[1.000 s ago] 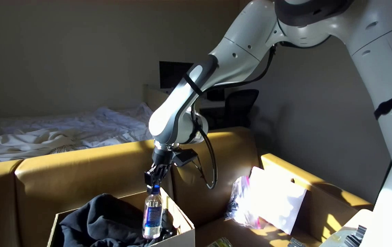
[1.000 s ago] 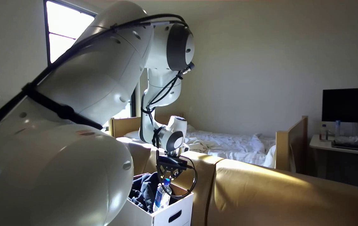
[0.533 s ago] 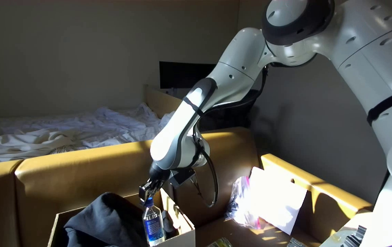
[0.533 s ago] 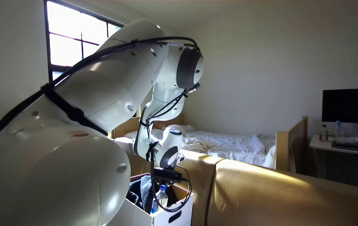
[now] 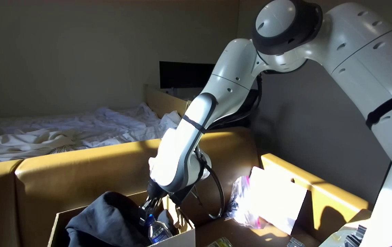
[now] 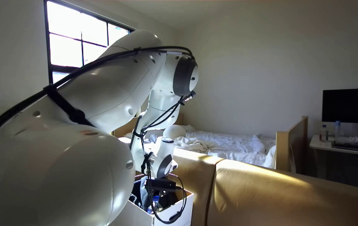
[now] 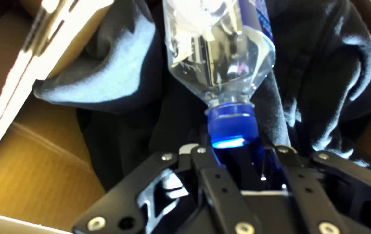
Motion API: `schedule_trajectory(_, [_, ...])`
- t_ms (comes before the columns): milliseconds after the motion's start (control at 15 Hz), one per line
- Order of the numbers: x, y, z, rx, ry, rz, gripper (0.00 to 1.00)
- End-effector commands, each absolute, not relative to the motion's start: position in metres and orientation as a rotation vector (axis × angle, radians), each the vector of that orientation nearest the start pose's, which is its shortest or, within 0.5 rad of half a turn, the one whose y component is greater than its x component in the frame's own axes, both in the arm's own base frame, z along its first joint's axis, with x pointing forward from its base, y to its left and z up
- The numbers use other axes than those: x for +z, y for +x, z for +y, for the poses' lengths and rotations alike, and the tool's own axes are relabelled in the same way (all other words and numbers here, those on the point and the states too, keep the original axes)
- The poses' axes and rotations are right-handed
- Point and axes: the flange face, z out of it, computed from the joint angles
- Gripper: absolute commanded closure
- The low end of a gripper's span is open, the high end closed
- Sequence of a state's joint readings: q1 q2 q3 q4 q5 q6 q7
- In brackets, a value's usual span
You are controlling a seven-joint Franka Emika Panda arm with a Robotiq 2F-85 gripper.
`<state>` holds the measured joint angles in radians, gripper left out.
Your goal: Pick up the bottle and put it in the box
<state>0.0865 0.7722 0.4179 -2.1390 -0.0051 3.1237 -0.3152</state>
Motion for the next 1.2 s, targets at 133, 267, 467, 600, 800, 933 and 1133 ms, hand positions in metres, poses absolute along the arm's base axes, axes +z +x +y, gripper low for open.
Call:
schedule_trajectory(133, [0.099, 0.498, 0.265, -0.436, -2.725, -0.810, 0.42])
schedule_trajectory(267, [0.109, 0.509, 0.263, -0.489, -2.732, -0.711, 0.35])
schedule_trajectory(467, [0.126, 0.522, 0.265, -0.534, -2.728, -0.603, 0.17])
schedule_trajectory(600, [0.136, 0.528, 0.265, -0.556, -2.729, -0.567, 0.04])
schedule_trajectory(800, [0.152, 0.538, 0.261, -0.593, -2.748, -0.519, 0.00])
schedule_trajectory(933, [0.169, 0.542, 0.258, -0.628, -2.745, -0.495, 0.00])
schedule_trajectory(1133, [0.191, 0.543, 0.255, -0.659, -2.745, -0.482, 0.00])
